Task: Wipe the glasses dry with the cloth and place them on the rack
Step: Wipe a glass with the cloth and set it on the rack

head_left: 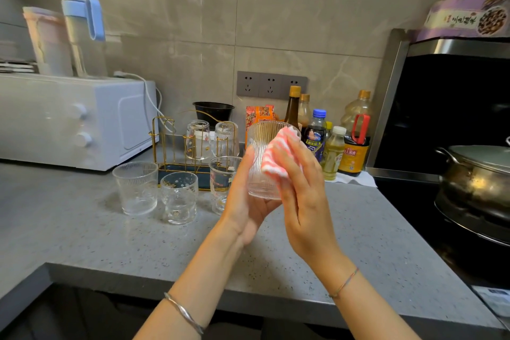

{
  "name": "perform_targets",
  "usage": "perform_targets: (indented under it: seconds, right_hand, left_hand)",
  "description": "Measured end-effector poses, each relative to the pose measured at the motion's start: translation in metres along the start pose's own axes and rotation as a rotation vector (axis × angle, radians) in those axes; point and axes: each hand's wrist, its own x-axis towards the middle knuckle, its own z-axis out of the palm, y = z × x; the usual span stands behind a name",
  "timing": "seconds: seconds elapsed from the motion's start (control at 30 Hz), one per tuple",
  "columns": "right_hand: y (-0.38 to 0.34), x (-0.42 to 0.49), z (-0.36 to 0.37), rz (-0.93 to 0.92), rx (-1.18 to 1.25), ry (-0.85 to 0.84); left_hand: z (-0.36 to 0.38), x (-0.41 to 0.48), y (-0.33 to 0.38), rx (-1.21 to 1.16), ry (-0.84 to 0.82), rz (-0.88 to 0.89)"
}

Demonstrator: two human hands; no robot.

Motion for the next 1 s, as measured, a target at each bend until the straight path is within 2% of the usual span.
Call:
perform_targets:
  seconds: [0.2, 0.37, 0.5, 0.77, 1.0]
  right_hand:
    - [-0.004, -0.011, 0.006, 0.030, 0.056, -0.025]
    - [0.003, 0.010, -0.001, 0.105, 0.049, -0.008]
    - [0.006, 0.022, -0.005, 0.140, 0.107, -0.018]
    - [-0.001, -0.016, 0.009, -0.014, 0.119, -0.079]
    - [-0.001, 0.016, -0.001, 0.214, 0.301, 0.001]
  left_hand:
    - [0.005, -0.001, 0.003, -0.066, -0.078, -0.098]
    - [0.005, -0.004, -0.004, 0.025, -0.004, -0.059]
    - [0.005, -0.004, -0.005, -0.018, -0.002, -0.057]
    - [0.002, -0.005, 0.004, -0.096, -0.076, -0.085]
    - [0.003, -0.008, 0.002, -0.046, -0.074, -0.062]
